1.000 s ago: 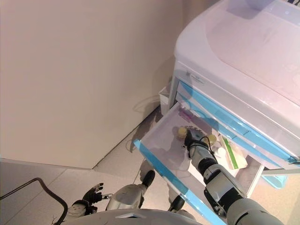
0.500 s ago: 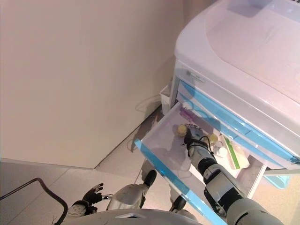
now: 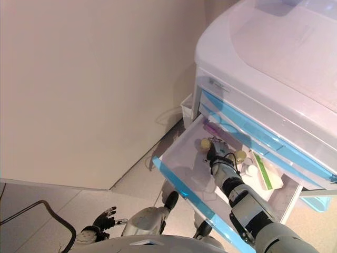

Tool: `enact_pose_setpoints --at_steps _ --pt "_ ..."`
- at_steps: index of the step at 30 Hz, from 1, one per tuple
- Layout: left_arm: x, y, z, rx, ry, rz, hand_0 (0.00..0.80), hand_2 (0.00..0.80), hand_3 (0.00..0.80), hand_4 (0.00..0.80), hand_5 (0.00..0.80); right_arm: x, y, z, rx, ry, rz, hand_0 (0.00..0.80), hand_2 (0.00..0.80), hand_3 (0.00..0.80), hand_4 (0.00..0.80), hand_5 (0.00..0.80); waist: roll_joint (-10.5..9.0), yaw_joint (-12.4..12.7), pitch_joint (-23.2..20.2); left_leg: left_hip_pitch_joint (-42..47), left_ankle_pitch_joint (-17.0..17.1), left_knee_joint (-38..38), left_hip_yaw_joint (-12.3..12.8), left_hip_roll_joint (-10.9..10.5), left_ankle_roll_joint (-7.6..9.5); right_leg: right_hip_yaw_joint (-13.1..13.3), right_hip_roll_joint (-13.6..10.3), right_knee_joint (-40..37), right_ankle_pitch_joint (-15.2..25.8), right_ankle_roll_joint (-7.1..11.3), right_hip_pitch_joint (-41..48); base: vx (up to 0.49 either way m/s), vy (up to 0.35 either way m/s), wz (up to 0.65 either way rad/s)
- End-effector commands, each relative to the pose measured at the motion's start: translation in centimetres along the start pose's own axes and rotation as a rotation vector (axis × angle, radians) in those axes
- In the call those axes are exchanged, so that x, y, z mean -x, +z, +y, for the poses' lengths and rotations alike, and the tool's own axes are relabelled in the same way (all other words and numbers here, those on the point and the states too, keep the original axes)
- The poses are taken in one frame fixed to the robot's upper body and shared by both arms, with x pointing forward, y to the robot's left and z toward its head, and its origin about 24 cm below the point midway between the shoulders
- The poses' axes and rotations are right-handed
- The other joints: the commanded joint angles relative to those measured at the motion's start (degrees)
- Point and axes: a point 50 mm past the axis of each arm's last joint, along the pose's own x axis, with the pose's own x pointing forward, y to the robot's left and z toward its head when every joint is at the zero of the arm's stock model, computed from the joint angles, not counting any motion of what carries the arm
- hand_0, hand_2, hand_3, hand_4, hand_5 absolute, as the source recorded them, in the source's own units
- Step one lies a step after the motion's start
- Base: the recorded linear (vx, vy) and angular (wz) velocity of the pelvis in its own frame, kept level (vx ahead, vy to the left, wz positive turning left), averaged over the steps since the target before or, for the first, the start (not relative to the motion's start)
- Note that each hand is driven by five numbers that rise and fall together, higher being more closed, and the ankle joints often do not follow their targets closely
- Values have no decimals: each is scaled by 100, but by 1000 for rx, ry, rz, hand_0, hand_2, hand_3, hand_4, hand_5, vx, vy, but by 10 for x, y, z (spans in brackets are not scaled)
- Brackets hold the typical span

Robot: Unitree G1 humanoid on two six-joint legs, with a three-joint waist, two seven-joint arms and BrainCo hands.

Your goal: Open the drawer and pick up the medicine

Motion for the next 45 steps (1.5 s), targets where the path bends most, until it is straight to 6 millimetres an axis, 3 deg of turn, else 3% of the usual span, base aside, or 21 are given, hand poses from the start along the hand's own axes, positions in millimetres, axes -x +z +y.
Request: enact_pose_setpoints --at_steps 1,16,30,45 --pt "4 -14 -1 -59 -15 39 0 0 0 0 0 -3 8 -15 -45 -91 -56 0 0 0 0 0 69 63 -140 166 -268 -159 230 -23 100 127 -513 837 92 319 -276 0 0 0" --pt "6 -19 -2 -61 -14 55 0 0 0 0 0 -2 11 -22 -101 -158 -67 0 0 0 0 0 43 25 -201 258 -311 -163 247 1 102 143 -500 842 77 324 -225 0 0 0" --pt "5 -17 1 -70 -11 55 0 0 0 0 0 -2 6 -10 -43 -32 -32 0 0 0 0 0 30 76 -201 260 -313 -155 230 -9 104 100 -544 886 79 329 -233 0 0 0" --pt "5 -17 1 -74 -10 49 0 0 0 0 0 -2 10 -10 -52 -45 -53 0 0 0 0 0 25 99 -163 237 -297 -158 206 -25 106 89 -548 887 98 341 -249 0 0 0"
